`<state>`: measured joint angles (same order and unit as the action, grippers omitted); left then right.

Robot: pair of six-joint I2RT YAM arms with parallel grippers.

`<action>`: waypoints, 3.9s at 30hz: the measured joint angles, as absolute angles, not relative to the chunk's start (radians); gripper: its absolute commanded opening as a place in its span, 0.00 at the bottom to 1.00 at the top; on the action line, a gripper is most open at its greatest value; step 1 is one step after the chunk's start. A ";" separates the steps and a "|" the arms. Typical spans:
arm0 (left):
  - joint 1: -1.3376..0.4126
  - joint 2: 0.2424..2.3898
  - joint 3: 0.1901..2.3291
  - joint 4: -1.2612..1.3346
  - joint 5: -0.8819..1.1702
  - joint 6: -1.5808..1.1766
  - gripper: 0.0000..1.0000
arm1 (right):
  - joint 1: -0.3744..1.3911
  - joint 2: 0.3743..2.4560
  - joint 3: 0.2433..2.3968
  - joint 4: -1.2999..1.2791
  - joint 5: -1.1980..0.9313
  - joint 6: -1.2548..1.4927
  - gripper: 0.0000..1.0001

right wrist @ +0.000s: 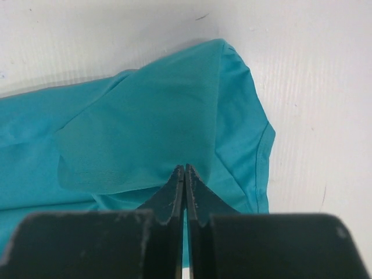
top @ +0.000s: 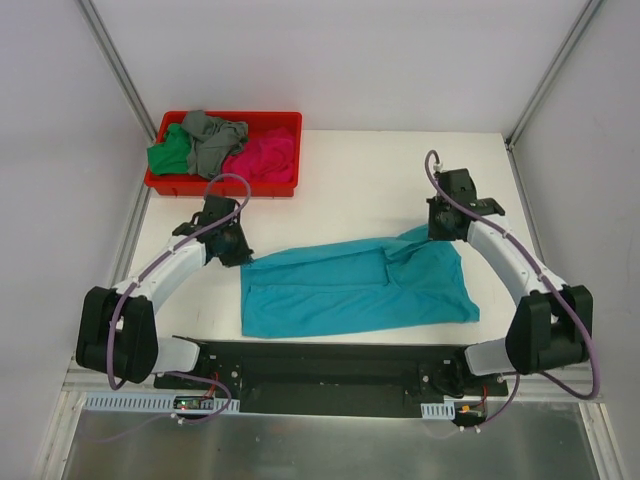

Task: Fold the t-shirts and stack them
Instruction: Fold the other side of the tshirt into a rectangle, then rotate the tshirt 90 degrees, then grab the bottom of the folded rectangular tshirt with both arms

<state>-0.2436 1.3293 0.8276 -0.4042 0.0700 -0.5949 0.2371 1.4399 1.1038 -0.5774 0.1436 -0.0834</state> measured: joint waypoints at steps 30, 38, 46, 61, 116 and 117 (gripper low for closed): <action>-0.244 1.146 0.658 -0.418 0.070 -0.636 0.99 | 0.241 1.075 0.734 -0.773 0.049 0.040 0.99; -0.319 1.152 0.818 -0.449 0.107 -0.647 0.99 | 0.242 1.001 0.761 -0.661 -0.103 0.165 0.96; -0.386 1.441 0.884 -0.369 0.210 -0.637 0.99 | 0.244 1.205 0.656 -0.468 -0.212 0.352 0.96; -0.469 1.451 0.717 -0.219 0.308 -0.789 0.99 | 0.210 2.061 1.520 -0.508 -0.216 0.290 0.96; -0.751 1.229 0.501 -0.174 0.175 -0.908 0.33 | 0.926 1.153 0.552 -0.348 0.019 0.382 0.73; -0.751 1.245 0.502 -0.158 0.174 -0.907 0.26 | 0.936 1.166 0.553 -0.344 0.027 0.390 0.69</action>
<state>-0.7513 1.2446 0.5022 -0.1581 0.1738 -0.9066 0.9360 1.1664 0.5526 -0.3435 0.0265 0.3897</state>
